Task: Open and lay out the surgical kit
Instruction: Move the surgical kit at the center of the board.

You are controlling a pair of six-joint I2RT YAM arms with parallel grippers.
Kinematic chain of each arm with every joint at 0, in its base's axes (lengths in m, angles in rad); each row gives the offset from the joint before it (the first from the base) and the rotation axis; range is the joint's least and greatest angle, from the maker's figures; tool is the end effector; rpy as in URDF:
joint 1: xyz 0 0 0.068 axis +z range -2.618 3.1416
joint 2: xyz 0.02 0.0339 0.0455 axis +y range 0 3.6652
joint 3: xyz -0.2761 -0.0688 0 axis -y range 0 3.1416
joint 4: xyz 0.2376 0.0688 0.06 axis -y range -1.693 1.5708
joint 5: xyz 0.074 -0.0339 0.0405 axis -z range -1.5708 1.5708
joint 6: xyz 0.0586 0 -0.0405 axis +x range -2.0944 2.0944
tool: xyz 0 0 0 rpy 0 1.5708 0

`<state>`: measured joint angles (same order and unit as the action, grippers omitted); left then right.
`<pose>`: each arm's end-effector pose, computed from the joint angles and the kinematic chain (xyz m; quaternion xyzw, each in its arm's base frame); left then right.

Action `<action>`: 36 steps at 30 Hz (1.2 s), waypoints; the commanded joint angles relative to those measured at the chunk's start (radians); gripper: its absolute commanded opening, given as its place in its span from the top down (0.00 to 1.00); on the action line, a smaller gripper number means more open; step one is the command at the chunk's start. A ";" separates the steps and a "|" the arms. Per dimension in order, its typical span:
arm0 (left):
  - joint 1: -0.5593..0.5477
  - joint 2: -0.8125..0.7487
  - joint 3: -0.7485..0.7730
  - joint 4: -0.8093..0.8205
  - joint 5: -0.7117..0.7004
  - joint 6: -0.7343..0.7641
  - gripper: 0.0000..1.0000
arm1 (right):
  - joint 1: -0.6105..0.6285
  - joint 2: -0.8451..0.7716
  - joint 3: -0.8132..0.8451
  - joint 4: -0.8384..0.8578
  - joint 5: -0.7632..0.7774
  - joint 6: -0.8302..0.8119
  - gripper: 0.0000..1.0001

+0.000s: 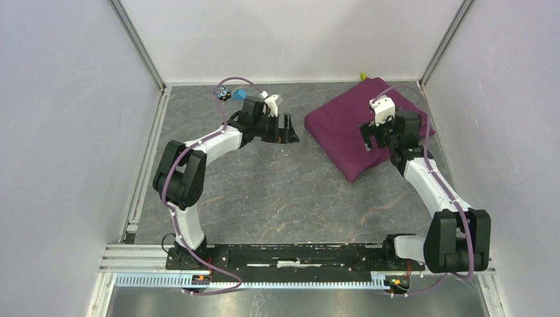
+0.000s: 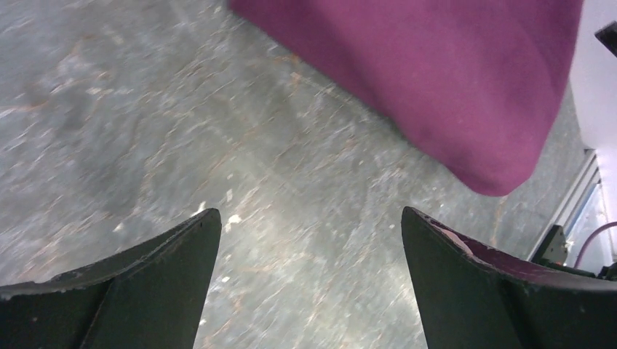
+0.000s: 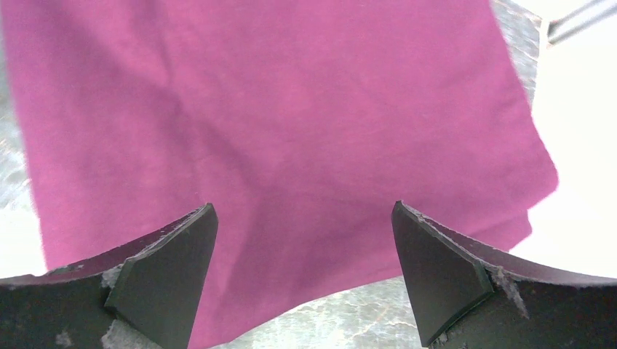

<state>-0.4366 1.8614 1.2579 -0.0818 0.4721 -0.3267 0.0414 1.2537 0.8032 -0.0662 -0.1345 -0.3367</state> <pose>0.3752 -0.2045 0.2127 0.1483 0.8717 -0.3513 0.3079 0.2882 0.0198 0.2611 -0.1953 0.8406 -0.0164 0.5049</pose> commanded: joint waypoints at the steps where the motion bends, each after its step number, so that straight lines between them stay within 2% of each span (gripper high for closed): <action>1: -0.086 0.063 0.125 0.021 -0.026 -0.101 0.00 | -0.035 0.068 0.104 0.007 0.128 0.095 0.03; 9: -0.164 0.178 0.264 -0.036 -0.060 -0.223 0.00 | -0.156 0.180 0.183 0.096 0.206 0.306 0.03; 16: -0.191 0.199 0.278 -0.045 -0.099 -0.263 0.00 | -0.250 0.283 0.251 0.149 0.251 0.459 0.03; 23: -0.213 0.261 0.352 -0.084 -0.079 -0.290 0.01 | -0.331 0.347 0.258 0.165 0.219 0.536 0.03; 36: -0.238 0.431 0.538 -0.142 -0.015 -0.387 0.12 | -0.408 0.356 0.180 0.174 0.075 0.570 0.02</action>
<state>-0.6647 2.2528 1.7069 -0.2001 0.4301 -0.6529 -0.3603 1.6188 1.0065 0.0792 -0.0021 0.2169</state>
